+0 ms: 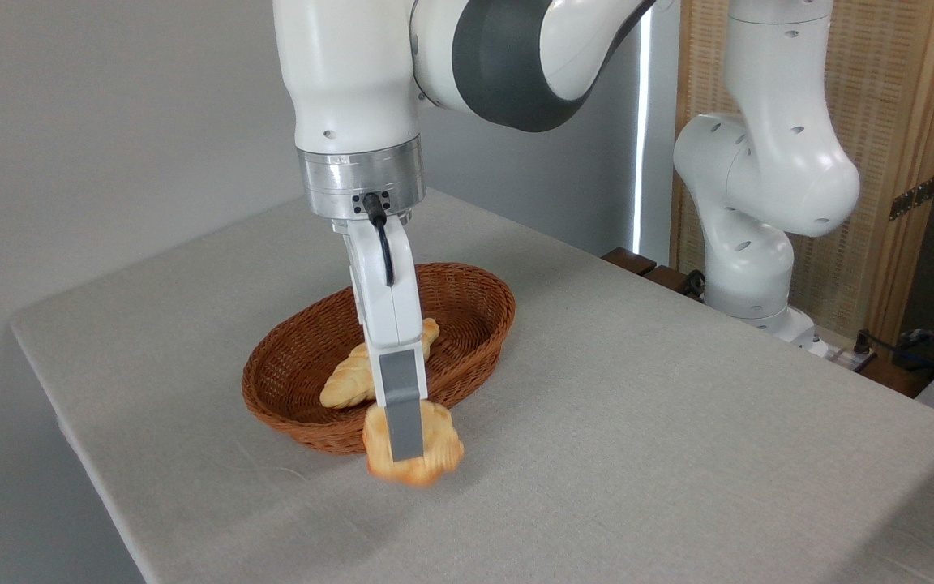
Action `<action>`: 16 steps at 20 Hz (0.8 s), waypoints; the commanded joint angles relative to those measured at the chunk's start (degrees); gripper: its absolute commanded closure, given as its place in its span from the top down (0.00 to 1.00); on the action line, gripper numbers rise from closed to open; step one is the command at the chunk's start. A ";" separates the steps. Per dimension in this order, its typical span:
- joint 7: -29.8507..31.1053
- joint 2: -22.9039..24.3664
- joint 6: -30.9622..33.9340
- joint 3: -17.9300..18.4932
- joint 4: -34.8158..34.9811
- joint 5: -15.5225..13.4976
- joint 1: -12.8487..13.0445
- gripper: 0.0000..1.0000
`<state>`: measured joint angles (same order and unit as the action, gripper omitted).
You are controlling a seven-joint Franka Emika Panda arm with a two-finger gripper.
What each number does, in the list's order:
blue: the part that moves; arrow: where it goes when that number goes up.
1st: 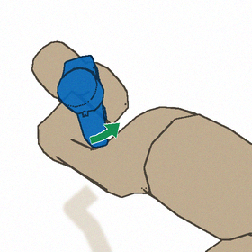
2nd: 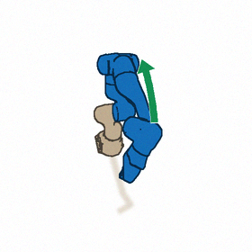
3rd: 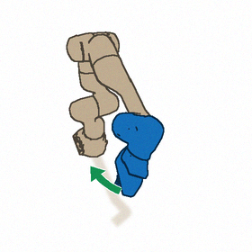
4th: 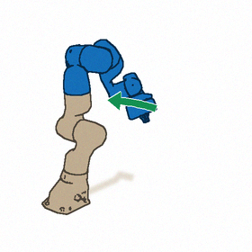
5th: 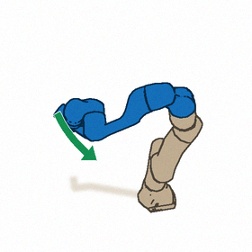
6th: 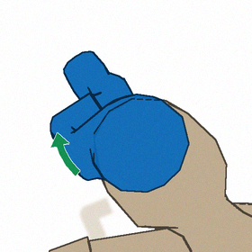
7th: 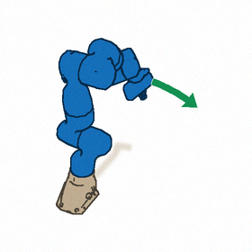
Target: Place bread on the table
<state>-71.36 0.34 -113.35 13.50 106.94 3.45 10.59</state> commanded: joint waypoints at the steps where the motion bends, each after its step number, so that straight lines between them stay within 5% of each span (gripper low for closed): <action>1: -0.63 0.81 -0.99 0.48 0.55 -0.11 0.40 1.00; 16: -0.36 1.25 -0.20 0.48 0.46 -0.46 0.49 1.00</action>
<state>-71.36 0.43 -113.35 13.50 106.92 3.45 10.61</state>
